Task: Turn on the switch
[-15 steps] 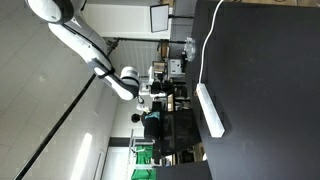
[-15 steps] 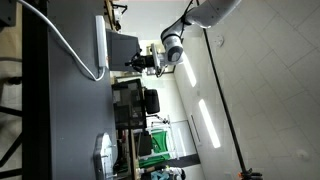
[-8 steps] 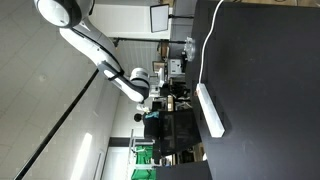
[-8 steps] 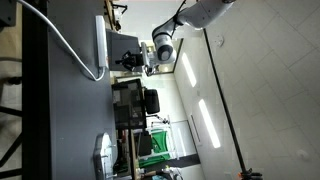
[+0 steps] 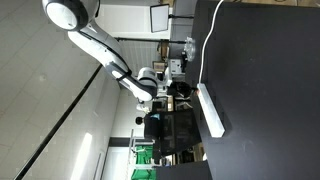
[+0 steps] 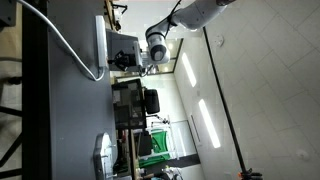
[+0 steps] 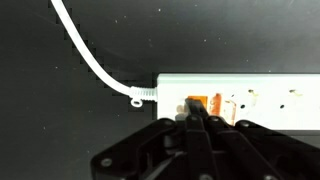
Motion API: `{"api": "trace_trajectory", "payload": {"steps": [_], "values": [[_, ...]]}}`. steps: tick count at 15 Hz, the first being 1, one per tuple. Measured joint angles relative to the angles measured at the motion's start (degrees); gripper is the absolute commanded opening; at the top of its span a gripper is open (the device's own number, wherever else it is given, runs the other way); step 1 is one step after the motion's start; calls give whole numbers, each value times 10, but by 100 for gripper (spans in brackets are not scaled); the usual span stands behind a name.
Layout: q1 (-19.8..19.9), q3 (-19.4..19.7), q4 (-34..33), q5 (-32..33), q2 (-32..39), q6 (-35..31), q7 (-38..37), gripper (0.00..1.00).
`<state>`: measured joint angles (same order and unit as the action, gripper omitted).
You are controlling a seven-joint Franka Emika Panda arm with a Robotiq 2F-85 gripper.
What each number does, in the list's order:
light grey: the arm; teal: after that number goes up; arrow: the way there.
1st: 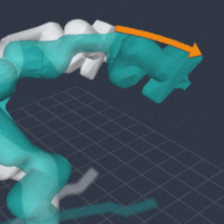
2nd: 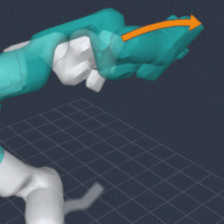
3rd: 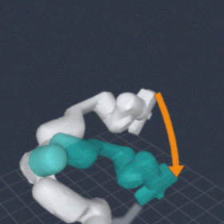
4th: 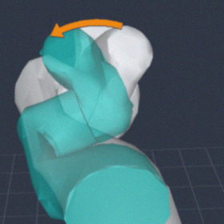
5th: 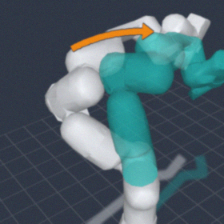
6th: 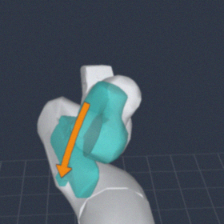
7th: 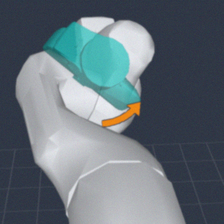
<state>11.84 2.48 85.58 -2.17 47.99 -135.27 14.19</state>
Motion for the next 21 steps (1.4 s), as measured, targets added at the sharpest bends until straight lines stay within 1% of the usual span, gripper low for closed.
{"api": "trace_trajectory", "payload": {"steps": [10, 16, 21], "values": [[3, -4, -1, 0, 6, -2, 1, 0], [3, -7, -1, 0, 8, -34, 8, 0], [3, -12, -2, 0, 8, -44, 13, 0]]}}
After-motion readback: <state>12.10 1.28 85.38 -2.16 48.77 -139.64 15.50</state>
